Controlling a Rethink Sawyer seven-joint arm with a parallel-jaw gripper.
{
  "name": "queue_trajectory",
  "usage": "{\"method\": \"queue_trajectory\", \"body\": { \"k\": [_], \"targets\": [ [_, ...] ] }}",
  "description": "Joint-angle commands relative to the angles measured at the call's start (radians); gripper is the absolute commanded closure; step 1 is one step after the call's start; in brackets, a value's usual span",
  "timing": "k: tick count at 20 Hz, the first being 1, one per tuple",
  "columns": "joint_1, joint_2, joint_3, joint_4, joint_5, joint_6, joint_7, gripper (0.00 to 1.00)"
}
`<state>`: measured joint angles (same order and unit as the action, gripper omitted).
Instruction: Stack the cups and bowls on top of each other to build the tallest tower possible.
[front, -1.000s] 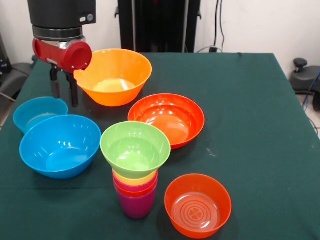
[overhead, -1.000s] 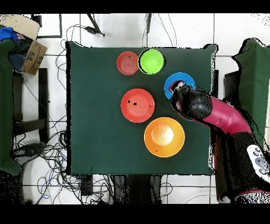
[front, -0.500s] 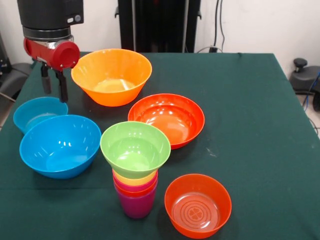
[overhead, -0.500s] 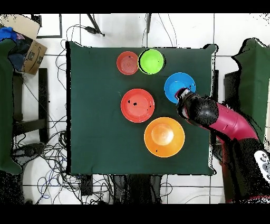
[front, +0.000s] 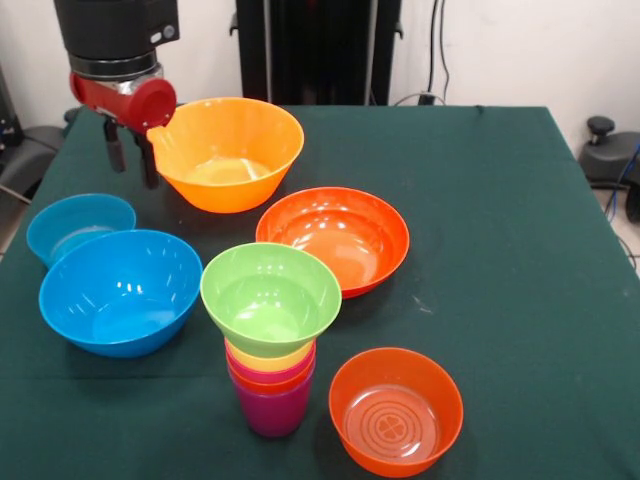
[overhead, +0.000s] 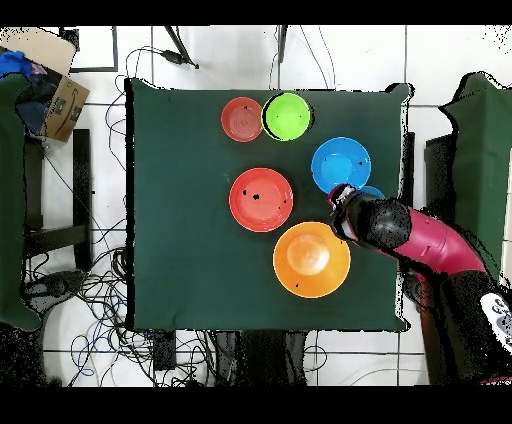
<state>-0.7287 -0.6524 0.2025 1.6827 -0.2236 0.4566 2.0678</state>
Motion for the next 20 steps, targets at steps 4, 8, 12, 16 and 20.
{"method": "queue_trajectory", "body": {
  "k": [4,8,12,16,20],
  "targets": [
    [0.017,0.044,0.067,0.091,-0.144,-0.019,-0.109,0.0],
    [-0.015,0.057,0.077,0.089,-0.168,-0.029,-0.12,0.0],
    [-0.049,0.056,0.08,0.088,-0.194,-0.022,-0.139,0.0],
    [-0.1,0.051,0.08,0.087,-0.218,-0.005,-0.166,0.0],
    [-0.153,0.04,0.092,0.086,-0.247,0.009,-0.201,0.0]
  ]
}}
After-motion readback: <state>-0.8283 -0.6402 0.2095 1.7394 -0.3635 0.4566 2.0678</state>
